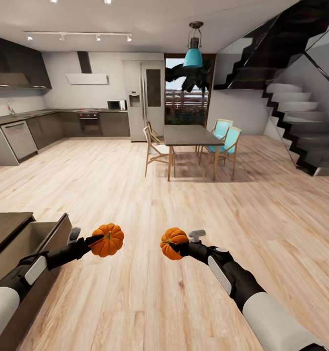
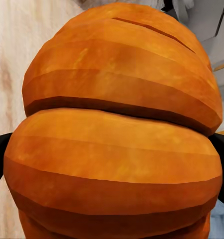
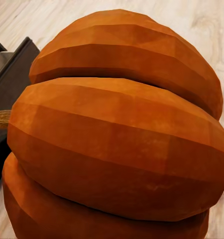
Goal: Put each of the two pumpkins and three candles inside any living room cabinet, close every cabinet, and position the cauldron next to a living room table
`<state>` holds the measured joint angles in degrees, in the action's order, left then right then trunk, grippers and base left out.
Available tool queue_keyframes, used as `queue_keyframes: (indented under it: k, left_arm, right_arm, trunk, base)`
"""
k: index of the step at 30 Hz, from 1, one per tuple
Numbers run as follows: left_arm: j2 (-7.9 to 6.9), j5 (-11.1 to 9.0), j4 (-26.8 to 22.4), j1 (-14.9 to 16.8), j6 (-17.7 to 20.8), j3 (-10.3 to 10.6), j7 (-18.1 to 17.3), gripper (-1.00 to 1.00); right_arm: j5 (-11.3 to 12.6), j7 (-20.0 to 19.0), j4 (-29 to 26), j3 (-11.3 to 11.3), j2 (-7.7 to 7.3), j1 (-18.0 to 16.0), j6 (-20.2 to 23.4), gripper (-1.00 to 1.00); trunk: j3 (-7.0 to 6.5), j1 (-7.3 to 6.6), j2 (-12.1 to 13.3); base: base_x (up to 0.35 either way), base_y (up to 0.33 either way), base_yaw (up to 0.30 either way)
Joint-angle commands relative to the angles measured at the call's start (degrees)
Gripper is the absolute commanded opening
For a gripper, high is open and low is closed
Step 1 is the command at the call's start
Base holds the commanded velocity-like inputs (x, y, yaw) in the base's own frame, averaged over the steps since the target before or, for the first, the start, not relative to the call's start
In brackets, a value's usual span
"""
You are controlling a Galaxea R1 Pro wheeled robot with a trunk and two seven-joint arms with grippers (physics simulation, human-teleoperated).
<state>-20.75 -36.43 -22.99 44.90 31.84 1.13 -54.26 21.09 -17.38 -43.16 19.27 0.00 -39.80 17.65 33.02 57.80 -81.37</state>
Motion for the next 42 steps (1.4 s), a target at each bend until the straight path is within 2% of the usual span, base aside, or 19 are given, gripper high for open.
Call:
queue_keyframes:
  k: [1,14,30,42]
  left_arm:
    - [0.0,-0.31,-0.04,0.01,0.15,-0.16,-0.06,-1.0]
    - [0.0,-0.31,-0.04,0.01,0.15,-0.16,-0.06,-1.0]
    - [0.0,-0.31,-0.04,0.01,0.15,-0.16,-0.06,-1.0]
    - [0.0,-0.32,-0.04,0.01,0.15,-0.16,-0.06,-1.0]
  right_arm:
    - [0.18,0.06,-0.05,-0.02,0.0,-0.01,0.01,-1.0]
    - [0.14,0.07,-0.03,-0.02,0.0,-0.01,0.01,-1.0]
    - [0.17,0.14,0.0,-0.02,0.0,-0.01,0.01,-1.0]
    - [0.16,0.15,0.18,-0.02,0.0,-0.01,-0.05,-1.0]
  trunk:
    - [-0.01,0.0,0.0]
    - [-0.01,0.0,0.0]
    - [-0.01,0.0,0.0]
    - [-0.01,0.0,0.0]
  base:
    - [0.333,0.0,0.246]
    - [0.333,0.0,0.252]
    - [0.333,0.0,0.035]
    - [0.333,0.0,0.253]
